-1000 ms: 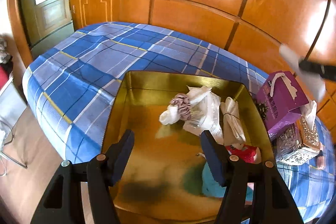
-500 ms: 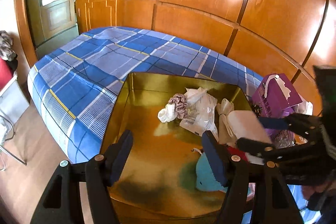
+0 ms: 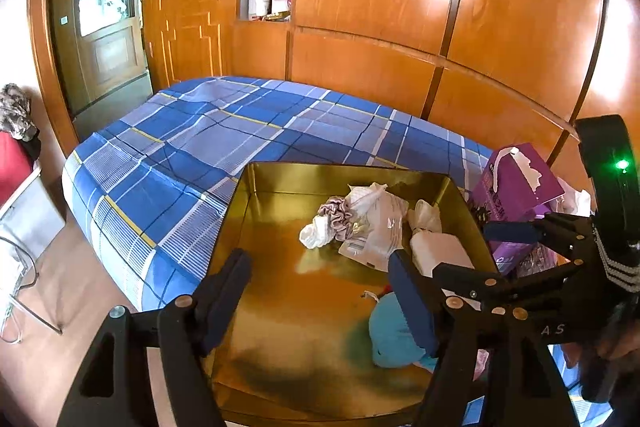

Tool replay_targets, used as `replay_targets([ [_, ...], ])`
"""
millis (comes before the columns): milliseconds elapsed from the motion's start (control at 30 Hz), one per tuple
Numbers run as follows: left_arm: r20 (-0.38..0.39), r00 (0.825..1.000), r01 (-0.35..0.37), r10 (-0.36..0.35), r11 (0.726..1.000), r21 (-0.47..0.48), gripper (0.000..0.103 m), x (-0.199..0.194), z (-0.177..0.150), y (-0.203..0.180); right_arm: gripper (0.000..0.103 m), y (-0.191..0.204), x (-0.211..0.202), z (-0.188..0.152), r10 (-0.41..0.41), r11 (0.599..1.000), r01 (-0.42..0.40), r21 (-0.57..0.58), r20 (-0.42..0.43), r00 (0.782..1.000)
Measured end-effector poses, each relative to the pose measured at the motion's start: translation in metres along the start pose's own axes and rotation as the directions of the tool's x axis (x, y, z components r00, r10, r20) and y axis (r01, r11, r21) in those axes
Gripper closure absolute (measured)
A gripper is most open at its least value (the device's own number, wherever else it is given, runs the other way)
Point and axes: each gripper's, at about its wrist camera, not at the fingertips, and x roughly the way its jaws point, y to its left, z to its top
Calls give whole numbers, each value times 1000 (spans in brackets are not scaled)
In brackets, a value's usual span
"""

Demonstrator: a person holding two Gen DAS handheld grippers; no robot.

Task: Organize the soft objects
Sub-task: 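Lower the white sponge pad into the gold tray and open the right gripper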

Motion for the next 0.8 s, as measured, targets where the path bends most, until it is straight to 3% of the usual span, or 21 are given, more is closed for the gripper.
replay_targets([
  [433, 43, 999, -4, 3, 1000, 30, 27, -15, 2, -7, 18, -5, -73, -27, -80, 997, 77, 21, 184, 980],
  [800, 78, 997, 19, -28, 993, 116, 27, -31, 4, -38, 18, -60, -130, -77, -190, 967, 136, 214, 261, 946],
])
